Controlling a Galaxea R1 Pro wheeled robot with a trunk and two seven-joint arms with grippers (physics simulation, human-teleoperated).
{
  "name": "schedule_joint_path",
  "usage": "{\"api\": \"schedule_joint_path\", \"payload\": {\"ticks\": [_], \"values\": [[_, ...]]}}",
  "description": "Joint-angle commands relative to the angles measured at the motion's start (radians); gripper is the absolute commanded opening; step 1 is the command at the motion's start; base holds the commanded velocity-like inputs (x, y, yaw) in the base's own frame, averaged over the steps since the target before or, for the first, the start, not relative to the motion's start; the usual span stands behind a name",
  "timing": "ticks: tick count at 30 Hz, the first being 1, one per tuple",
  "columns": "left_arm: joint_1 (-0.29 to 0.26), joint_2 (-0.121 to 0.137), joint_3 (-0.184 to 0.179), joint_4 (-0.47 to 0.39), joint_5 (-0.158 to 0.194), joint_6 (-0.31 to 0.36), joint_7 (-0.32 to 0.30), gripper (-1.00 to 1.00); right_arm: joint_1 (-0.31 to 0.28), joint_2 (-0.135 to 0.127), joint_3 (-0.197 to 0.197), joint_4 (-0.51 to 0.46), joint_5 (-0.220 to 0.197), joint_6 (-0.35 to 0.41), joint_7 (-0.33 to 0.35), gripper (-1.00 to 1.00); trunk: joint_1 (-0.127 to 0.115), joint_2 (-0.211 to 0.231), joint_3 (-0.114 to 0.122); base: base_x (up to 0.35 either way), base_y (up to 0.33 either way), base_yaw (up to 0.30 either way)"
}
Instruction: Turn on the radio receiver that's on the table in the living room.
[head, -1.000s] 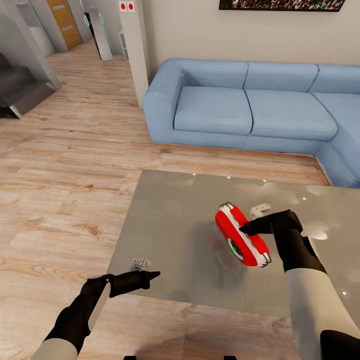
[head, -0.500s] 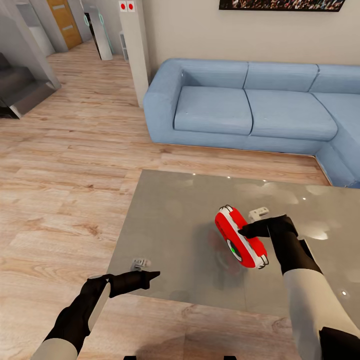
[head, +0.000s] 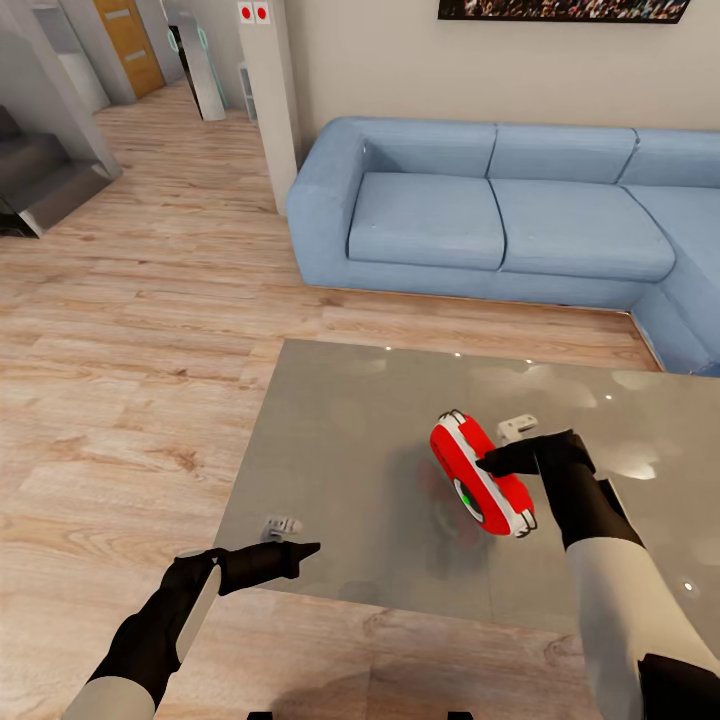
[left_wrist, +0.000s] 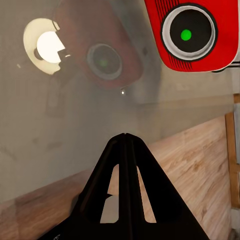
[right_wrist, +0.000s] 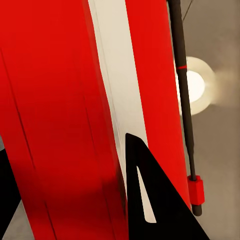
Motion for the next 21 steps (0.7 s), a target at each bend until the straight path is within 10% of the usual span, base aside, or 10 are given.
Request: {"api": "schedule_joint_path", "payload": {"ticks": [1,21], "values": [[0.0,0.0,0.0,0.0,0.0,0.0,0.0,-1.0,0.0,0.0,0.0,0.002,-0.002,-0.002,-0.001,-1.0,0.0,0.0,0.0,0.0,0.0,0.0],[0.0,0.0,0.0,0.0,0.0,0.0,0.0,-1.0,0.0,0.0,-0.003,0.058,-0.003,-0.075,-0.013,-1.0,0.0,0.0,0.0,0.0,0.0,0.0]]}}
